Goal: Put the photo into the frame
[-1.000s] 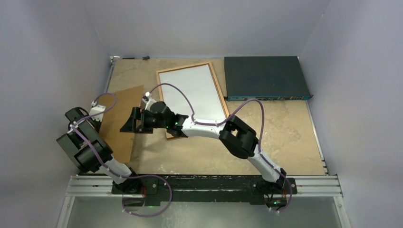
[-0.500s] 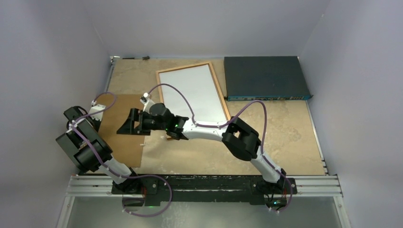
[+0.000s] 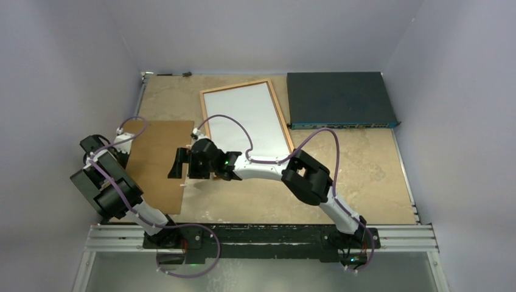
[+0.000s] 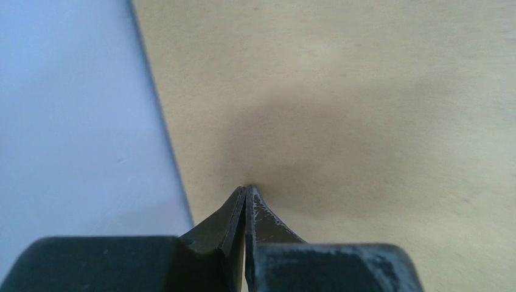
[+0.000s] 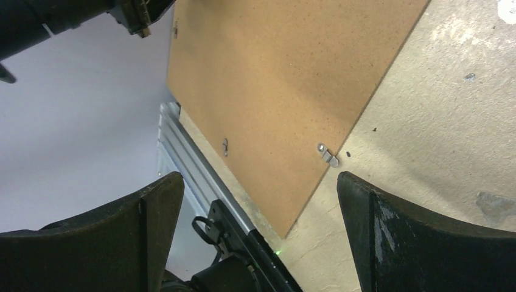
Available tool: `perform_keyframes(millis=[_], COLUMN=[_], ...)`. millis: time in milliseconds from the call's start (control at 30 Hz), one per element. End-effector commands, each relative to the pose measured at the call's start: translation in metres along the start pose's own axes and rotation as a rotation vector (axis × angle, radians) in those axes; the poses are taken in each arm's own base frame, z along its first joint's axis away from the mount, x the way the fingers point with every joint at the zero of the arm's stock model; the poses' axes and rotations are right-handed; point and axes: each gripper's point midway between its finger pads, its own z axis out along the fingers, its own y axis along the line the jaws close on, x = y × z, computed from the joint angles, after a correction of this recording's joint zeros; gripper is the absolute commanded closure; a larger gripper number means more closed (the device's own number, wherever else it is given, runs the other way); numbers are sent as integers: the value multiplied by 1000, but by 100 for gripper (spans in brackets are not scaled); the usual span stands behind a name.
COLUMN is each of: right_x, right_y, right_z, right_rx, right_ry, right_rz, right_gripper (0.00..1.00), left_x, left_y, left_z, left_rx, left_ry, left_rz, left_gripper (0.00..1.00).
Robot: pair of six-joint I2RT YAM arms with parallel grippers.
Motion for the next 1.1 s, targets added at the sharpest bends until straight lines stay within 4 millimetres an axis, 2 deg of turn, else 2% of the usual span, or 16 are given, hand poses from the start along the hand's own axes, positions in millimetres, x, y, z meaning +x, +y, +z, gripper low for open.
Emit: perform_keyframes(millis=[0, 100, 233, 400, 533, 767, 1067], right_x=[-2, 2, 6, 5, 4, 0, 0], right_y=[-12, -19, -25, -24, -24, -24, -27], right_z=[7, 12, 17, 14, 14, 18, 27], right_rx=[33, 44, 47, 40, 34, 29, 24], right_ry=[-19, -15, -5, -17, -21, -43, -50], right_rz=[-2, 21, 43, 49, 59, 69, 92], right_gripper=[1, 1, 1, 1, 1, 1, 1], left_x=[10, -13, -25, -21, -9, 11, 20], left_y=[-76, -55, -27, 15, 35, 42, 31], left_z=[-18, -41, -57, -55, -44, -23, -17], left_rx=[336, 300, 188, -62, -204, -297, -294], left_ry=[35, -8, -27, -24, 6, 51, 53], left_rz=[-102, -77, -40, -5, -3, -9, 8], left_gripper=[100, 100, 100, 100, 100, 100, 100])
